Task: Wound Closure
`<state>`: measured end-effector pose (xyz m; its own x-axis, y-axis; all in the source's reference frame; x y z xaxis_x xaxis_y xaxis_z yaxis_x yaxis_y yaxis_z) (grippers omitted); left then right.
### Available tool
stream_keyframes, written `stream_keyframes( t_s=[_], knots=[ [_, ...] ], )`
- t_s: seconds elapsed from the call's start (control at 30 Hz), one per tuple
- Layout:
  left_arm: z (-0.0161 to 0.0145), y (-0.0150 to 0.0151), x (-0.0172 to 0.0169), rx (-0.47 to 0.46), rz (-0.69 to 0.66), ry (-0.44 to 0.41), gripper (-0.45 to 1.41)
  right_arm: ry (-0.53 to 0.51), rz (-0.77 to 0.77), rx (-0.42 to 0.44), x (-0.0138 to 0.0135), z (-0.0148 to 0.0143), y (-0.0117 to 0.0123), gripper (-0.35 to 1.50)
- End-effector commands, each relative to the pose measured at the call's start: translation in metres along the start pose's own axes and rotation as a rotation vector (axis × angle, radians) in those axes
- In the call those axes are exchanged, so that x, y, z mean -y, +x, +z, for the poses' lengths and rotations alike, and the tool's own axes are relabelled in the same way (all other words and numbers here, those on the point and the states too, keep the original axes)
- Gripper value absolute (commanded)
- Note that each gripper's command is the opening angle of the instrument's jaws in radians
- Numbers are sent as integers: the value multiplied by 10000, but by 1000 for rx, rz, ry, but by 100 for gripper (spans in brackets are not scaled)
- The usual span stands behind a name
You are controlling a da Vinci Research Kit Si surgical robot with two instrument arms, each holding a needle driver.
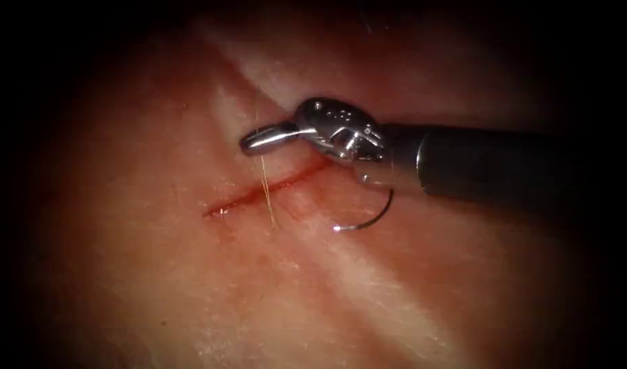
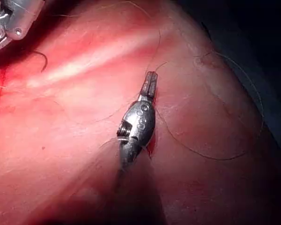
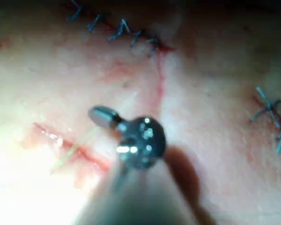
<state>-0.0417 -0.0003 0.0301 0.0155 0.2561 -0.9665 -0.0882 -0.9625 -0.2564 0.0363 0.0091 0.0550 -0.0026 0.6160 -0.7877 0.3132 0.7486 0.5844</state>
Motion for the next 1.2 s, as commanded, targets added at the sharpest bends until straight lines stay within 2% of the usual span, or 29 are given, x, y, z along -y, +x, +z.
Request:
stream_keyframes(
  t_s=[0.03,0.4,0.6,0.87,1.2],
  knots=[
    [5,-6,-4,-3,-1,2,-45,3,-17,-3,-7,8,3,-35],
    [11,-2,-8,-14,-2,14,-45,-55,-233,1,-11,23,8,-35],
    [21,-4,-30,-21,-4,7,-45,-68,-250,27,-20,25,8,-35],
    [38,13,-54,-30,4,-10,-45,-91,-265,47,-30,22,7,-35],
    [58,4,-73,-36,-19,-38,-45,-93,-266,57,-28,24,7,-35]
  ],
)
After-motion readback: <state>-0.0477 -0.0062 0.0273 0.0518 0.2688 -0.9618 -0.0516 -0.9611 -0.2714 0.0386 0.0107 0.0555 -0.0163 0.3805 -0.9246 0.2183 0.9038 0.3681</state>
